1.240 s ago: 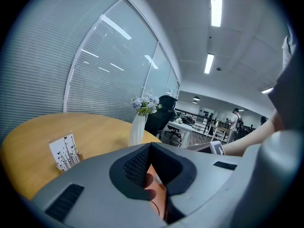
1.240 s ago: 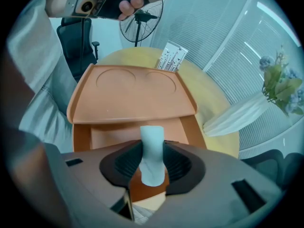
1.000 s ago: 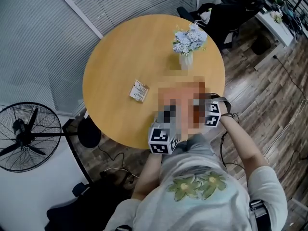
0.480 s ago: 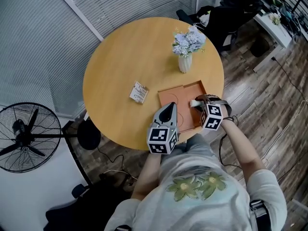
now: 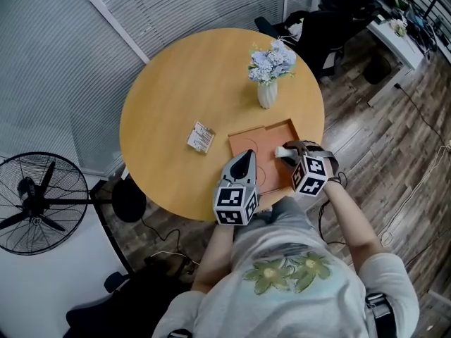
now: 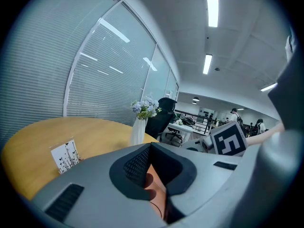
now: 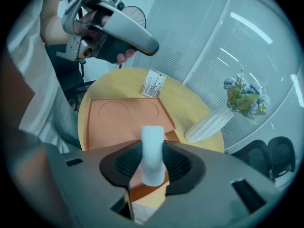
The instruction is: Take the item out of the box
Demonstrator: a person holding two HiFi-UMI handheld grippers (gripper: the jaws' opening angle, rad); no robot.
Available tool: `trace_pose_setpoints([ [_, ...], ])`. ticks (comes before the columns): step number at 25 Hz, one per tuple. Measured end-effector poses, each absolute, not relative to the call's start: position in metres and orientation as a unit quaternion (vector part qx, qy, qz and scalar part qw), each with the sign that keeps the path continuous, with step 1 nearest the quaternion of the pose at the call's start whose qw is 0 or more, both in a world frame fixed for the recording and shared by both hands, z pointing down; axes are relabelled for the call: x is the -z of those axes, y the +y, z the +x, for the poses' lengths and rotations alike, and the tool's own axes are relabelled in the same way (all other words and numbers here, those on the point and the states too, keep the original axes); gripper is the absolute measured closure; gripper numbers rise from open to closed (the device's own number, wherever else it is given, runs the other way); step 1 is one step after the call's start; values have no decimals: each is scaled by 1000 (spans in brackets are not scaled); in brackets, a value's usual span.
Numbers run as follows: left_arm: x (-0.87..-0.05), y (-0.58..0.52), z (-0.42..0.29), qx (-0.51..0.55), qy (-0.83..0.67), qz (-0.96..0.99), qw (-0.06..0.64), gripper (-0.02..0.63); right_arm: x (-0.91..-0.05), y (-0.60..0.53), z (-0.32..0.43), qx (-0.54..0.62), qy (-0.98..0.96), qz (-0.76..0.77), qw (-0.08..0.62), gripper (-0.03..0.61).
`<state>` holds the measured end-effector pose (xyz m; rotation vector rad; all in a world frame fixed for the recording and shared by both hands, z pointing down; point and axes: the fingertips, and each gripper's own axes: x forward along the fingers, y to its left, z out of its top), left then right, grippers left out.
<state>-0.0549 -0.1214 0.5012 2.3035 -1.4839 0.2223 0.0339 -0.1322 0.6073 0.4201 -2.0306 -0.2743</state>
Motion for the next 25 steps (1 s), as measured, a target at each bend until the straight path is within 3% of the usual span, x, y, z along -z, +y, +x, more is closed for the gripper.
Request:
trace_pose_setpoints([
  [25,-498,-120,-40,-77,-521,826,200,611,-555,-117,40,88,-869,270,405,434],
])
